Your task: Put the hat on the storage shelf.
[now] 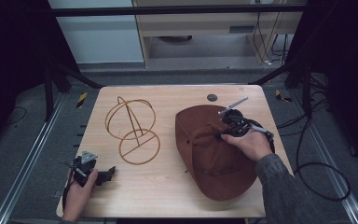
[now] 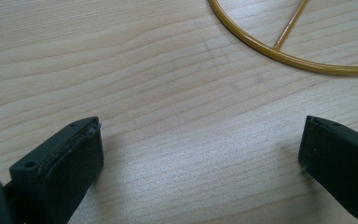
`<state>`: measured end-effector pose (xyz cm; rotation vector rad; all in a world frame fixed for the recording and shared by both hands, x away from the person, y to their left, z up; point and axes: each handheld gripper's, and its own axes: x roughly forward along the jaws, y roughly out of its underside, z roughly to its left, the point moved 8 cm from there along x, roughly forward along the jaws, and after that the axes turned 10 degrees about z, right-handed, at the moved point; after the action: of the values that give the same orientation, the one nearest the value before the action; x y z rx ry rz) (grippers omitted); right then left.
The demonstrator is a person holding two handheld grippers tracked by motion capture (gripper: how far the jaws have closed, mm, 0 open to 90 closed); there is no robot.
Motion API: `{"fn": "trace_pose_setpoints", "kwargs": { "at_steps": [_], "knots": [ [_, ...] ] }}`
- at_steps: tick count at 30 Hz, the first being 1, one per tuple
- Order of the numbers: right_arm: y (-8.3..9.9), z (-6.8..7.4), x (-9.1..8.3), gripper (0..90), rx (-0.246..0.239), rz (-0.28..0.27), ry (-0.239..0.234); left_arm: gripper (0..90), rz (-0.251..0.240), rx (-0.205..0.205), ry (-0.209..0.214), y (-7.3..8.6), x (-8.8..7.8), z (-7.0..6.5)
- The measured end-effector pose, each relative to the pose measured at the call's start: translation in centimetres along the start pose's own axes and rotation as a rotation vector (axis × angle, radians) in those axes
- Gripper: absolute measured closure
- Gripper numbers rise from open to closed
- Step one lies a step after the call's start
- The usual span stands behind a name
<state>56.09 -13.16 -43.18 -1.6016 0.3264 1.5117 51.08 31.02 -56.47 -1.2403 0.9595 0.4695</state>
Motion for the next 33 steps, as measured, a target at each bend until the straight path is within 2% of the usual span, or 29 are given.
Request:
{"fn": "trace_pose_setpoints", "kwargs": {
  "at_steps": [11, 15, 24, 25, 33],
  "knots": [
    [-0.8, 0.6, -2.5, 88.0, -0.012, -0.058, 0.004, 0.0, 0.000, -0.003, 0.001, 0.0, 0.0, 0.0],
    [-1.9, 1.1, -4.1, 87.9, -0.027, -0.099, 0.004, 0.0, 0.002, -0.001, 0.001, 0.0, 0.0, 0.0],
    [-3.8, 2.1, -6.4, 88.0, -0.054, -0.135, 0.017, 0.0, 0.000, -0.001, 0.001, 0.0, 0.0, 0.0],
    [-4.4, 2.5, -7.1, 88.0, -0.062, -0.145, 0.022, 0.0, -0.001, -0.004, 0.001, 0.0, 0.0, 0.0],
    [-6.5, 3.6, -9.9, 88.2, -0.083, -0.197, 0.035, 0.0, -0.003, -0.002, 0.001, 0.0, 0.0, 0.0]
  ]
}}
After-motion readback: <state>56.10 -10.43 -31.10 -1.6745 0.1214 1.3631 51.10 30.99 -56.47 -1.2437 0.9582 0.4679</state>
